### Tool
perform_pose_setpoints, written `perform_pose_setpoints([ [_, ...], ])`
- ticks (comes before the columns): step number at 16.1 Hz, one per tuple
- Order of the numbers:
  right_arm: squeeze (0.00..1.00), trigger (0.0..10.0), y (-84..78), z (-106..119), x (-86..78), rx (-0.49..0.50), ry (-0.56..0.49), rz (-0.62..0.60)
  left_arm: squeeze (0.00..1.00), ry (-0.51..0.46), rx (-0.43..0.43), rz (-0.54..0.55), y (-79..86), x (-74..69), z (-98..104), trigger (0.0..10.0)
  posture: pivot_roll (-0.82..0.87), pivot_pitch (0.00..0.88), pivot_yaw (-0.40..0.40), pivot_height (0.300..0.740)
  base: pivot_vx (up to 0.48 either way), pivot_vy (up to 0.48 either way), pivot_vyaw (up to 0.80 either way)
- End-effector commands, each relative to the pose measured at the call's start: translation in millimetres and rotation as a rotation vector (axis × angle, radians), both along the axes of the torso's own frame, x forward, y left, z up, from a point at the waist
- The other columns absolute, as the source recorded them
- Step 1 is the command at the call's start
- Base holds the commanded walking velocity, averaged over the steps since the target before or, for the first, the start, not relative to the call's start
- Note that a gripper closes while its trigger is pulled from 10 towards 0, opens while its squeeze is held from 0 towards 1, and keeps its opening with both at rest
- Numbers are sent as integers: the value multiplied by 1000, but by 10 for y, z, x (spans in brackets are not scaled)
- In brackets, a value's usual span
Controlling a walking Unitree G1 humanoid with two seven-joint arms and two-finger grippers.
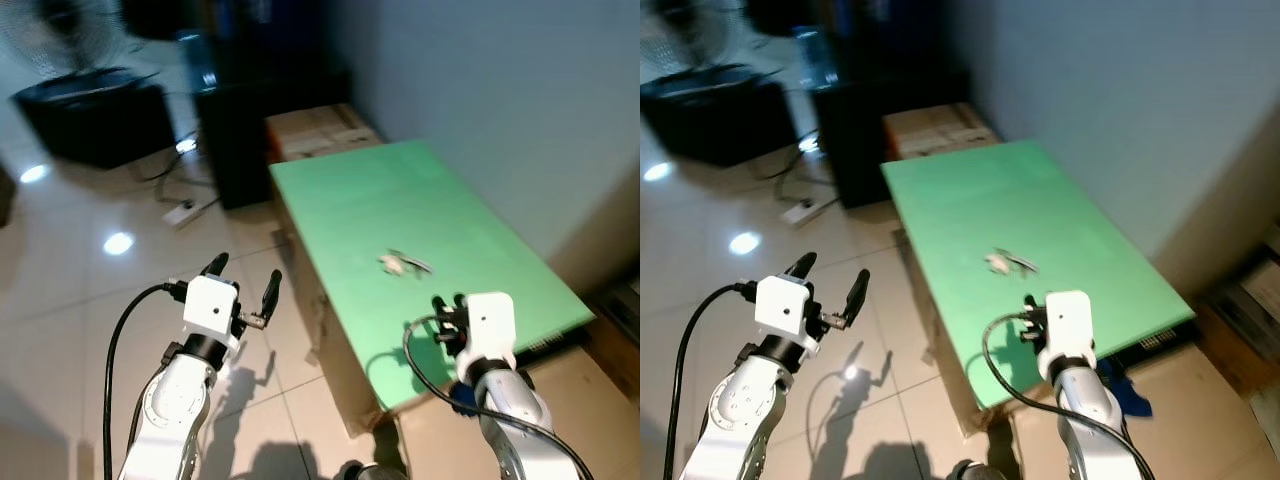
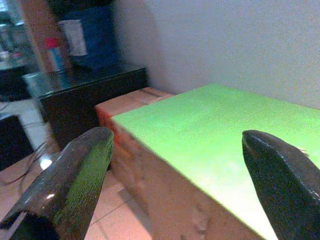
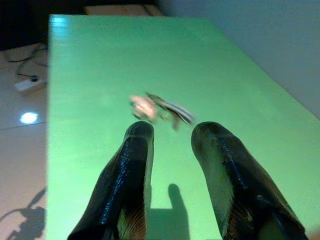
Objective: Hang keys on a hook
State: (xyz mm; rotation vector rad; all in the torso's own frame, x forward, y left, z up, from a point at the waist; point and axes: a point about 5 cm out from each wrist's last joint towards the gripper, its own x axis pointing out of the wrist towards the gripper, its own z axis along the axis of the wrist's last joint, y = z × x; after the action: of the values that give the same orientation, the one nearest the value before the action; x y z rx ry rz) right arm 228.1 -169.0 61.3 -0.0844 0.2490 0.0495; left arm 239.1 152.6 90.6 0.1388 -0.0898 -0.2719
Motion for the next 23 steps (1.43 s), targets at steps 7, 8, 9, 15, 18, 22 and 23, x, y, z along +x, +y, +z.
perform_pose_setpoints([
  [7, 0, 10000, -16, 90, 32, -12, -27, 14, 0, -17, 1, 10, -15, -18, 8, 10000, -110, 47, -3, 740, 0, -59, -800],
  [8, 0, 10000, -16, 97, 38, -24, -32, 19, 0, -20, -1, 11, -19, -20, 15, 10000, -111, 48, -2, 740, 0, -480, -800],
  [9, 0, 10000, -17, 102, 44, -43, -36, 25, 0, -25, 0, 12, -27, -25, 19, 10000, -112, 47, -2, 740, 0, -480, -800],
  [15, 0, 10000, 22, 125, 100, -140, -38, 96, 0, 11, 10, 82, -14, 30, -1, 10000, -112, 52, -4, 740, 0, -240, -353],
  [18, 0, 10000, 28, 177, 132, -115, -73, 85, 0, 29, -15, 132, 8, 48, -15, 10000, -113, 55, -3, 740, 0, 0, 0],
  [22, 0, 10000, 22, 240, 151, -105, -119, 74, 0, 15, -63, 128, 83, 14, 30, 10000, -113, 47, 2, 740, 0, 0, 0],
  [23, 0, 10000, 14, 244, 155, -101, -121, 68, 0, 6, -50, 121, 85, 19, 49, 10000, -113, 45, 2, 740, 0, 0, 0],
])
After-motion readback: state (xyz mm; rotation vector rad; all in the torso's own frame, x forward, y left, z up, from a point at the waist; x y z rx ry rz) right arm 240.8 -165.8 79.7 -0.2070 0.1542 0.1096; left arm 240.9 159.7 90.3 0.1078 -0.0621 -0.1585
